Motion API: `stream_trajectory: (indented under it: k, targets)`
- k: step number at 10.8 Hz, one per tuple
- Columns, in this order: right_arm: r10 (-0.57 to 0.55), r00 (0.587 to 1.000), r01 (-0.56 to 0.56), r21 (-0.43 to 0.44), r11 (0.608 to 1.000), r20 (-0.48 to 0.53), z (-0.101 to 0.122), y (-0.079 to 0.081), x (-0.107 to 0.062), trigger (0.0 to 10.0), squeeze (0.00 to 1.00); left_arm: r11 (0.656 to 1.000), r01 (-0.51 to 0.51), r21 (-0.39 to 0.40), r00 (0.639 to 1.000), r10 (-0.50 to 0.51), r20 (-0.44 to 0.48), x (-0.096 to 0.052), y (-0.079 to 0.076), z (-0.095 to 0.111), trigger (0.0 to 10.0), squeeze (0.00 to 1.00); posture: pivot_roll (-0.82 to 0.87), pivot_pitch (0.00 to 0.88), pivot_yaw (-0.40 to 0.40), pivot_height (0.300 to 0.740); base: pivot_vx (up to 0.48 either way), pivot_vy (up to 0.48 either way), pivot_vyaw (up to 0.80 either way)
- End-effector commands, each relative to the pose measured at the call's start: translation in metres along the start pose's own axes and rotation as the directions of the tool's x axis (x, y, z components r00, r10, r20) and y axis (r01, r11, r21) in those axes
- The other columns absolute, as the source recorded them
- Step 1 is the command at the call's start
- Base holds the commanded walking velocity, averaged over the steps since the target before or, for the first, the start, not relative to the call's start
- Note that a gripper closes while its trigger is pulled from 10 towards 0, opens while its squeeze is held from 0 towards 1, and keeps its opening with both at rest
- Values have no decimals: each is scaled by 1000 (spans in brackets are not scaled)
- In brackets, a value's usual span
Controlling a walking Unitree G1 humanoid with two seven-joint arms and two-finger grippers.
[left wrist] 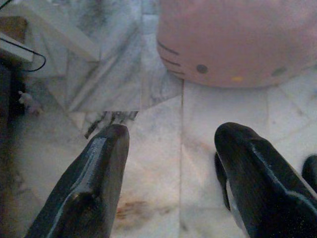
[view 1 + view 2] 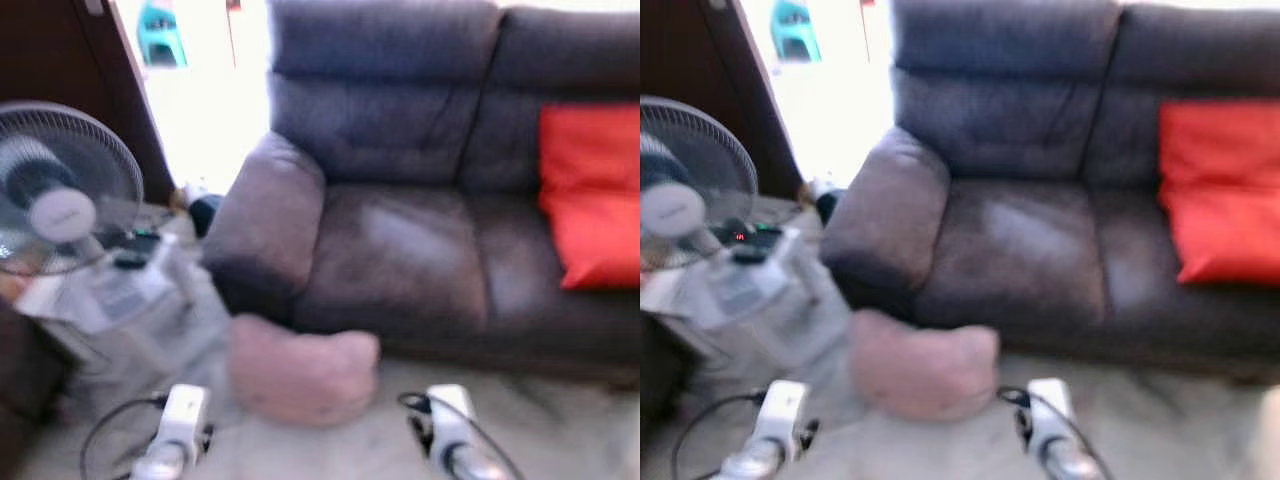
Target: Move the pillow to the sofa from floor
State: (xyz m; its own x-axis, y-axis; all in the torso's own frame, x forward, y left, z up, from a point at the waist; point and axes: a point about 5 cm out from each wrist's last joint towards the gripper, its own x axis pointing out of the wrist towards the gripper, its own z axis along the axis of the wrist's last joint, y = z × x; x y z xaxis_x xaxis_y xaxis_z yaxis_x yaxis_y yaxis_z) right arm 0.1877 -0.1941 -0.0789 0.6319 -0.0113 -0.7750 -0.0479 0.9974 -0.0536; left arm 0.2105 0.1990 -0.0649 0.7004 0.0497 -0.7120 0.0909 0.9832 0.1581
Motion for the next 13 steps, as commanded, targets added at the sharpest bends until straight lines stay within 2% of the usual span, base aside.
stream_trajectory:
  k: [1, 3, 4, 8, 13]
  targets:
    - [5, 1000, -5, 8, 1000, 15, 4, 3, 1, 10000, 0, 1000, -3, 13, 1000, 3, -3, 0, 3, 0, 10000, 0, 106, 31, -22, 740, 0, 420, 0]
    - [5, 1000, -5, 9, 1000, 15, 5, 3, 1, 10000, 0, 1000, -2, 10, 1000, 2, 11, 1, 3, 5, 10000, 0, 108, 44, -24, 740, 0, 394, 0]
    - [4, 1000, -4, 8, 1000, 17, 5, 3, 1, 10000, 0, 999, -4, 32, 1000, 4, 19, 2, 3, 7, 10000, 0, 107, 52, -25, 740, 0, 0, 0]
    - [5, 1000, -5, 14, 1000, 24, 7, 2, 2, 10000, 0, 1000, 14, -20, 999, -13, 33, 2, -2, 9, 10000, 0, 110, 66, -28, 740, 0, 0, 0]
    - [7, 999, -8, 26, 1000, 31, 8, 0, 2, 10000, 0, 1000, 16, -23, 1000, -15, 22, 1, -4, 5, 10000, 0, 105, 80, -32, 740, 49, 0, 0]
